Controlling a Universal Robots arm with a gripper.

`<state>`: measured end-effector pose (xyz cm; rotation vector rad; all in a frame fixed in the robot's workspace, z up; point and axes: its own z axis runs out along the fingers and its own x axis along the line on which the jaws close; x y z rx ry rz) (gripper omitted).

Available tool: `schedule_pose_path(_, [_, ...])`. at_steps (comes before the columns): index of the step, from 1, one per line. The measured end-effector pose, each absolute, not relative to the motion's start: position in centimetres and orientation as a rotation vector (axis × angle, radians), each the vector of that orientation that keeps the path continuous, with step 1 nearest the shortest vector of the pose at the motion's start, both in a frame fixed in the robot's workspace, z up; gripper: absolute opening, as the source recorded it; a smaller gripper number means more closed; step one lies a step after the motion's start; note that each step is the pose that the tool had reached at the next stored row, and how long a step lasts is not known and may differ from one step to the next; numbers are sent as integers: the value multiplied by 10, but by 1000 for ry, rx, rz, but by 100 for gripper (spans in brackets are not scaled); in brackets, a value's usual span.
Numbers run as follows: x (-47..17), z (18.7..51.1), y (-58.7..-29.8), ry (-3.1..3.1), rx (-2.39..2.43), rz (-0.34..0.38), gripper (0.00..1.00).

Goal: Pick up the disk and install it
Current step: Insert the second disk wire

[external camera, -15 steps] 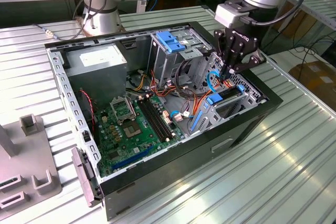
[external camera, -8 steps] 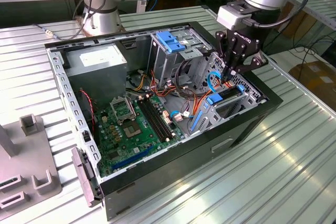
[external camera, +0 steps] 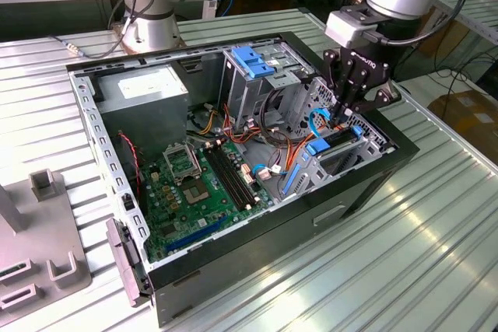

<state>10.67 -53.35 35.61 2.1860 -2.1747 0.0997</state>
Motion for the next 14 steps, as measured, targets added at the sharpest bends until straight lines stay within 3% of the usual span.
schedule_pose_path(14, [107, 349, -540, -2179, 2185, 97, 16])
